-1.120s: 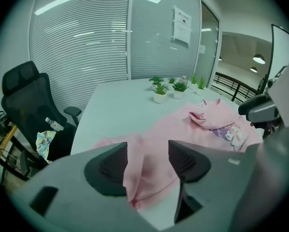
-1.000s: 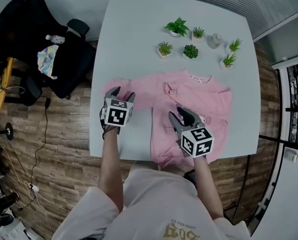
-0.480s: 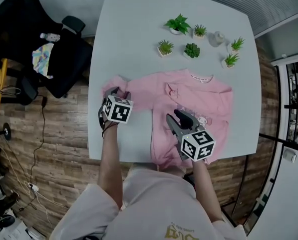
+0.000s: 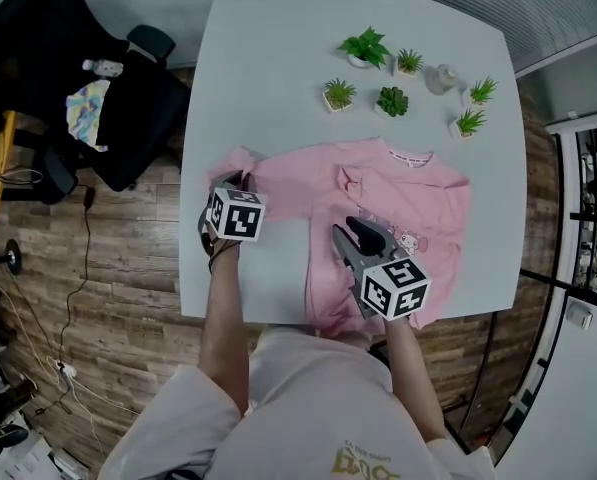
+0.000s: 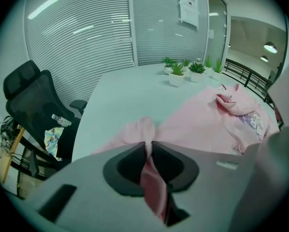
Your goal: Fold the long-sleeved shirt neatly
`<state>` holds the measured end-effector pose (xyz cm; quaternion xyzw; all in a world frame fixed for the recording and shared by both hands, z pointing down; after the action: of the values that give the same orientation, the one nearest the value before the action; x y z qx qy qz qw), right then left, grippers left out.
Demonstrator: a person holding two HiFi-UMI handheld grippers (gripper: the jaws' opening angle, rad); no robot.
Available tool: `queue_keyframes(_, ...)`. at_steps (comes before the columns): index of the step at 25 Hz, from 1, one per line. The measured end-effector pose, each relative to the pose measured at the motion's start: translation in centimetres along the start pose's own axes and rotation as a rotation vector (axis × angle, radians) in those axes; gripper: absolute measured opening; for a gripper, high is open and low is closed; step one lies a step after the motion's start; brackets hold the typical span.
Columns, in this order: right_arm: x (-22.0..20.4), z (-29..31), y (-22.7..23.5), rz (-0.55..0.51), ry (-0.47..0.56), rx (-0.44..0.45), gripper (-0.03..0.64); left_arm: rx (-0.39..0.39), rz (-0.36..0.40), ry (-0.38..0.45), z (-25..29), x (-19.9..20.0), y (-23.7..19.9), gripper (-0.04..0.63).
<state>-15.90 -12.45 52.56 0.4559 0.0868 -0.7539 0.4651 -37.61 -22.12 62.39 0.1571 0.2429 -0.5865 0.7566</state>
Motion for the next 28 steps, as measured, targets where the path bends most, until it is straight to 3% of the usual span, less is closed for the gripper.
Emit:
queue_keyframes(11, 0.9, -0.5, 0.8, 0.011, 0.025, -0.023, 0.127, 0.021, -0.032, 0.145, -3.7, 2.5, 0.3, 0.044)
queue_keyframes(28, 0.6, -4.0, 1.9, 0.019, 0.077, -0.071, 0.126, -0.074, -0.015, 0.241, -6.7, 4.8, 5.0, 0.043)
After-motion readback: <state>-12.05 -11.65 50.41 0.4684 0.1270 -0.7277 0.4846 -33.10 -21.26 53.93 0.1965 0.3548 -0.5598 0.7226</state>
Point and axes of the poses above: the fingertips, and each gripper's own axes: z forward along the fingers, y to its right, x out of its top, the point moved 4 cm from there along -z, backward along the fingers, and after that the axes turned 8 degrees about -z, right-handed, at the moved point
